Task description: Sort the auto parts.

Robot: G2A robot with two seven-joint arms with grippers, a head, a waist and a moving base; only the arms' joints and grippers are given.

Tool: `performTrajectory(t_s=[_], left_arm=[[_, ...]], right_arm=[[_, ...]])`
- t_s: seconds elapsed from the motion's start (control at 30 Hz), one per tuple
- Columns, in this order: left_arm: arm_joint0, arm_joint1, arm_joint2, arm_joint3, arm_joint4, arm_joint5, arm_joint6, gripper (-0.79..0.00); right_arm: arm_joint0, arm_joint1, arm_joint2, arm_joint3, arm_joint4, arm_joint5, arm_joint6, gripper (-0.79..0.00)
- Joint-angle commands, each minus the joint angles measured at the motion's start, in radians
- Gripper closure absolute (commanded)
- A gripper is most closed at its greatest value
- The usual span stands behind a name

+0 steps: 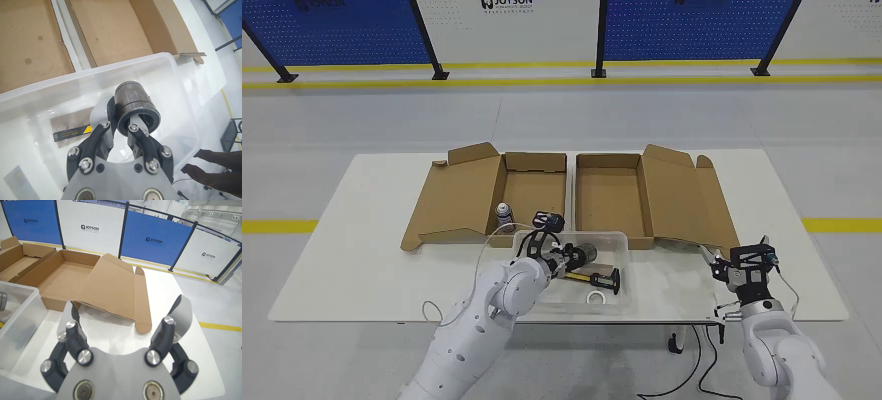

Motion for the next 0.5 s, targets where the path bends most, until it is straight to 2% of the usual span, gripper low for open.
performTrajectory(t_s=[0.0, 0.47], left_arm=[[0.021, 0.007, -0.025, -0.037, -0.014, -0.016, -0.013, 0.000], [0.171, 0.048, -0.168, -0.280, -0.075, -0.096, -0.098, 0.000]], right_arm=[[0.000, 0.000, 0.000, 0.000, 0.000, 0.000, 0.000, -0.785], [0.000, 0.000, 0.000, 0.000, 0.000, 0.000, 0.000, -0.785]])
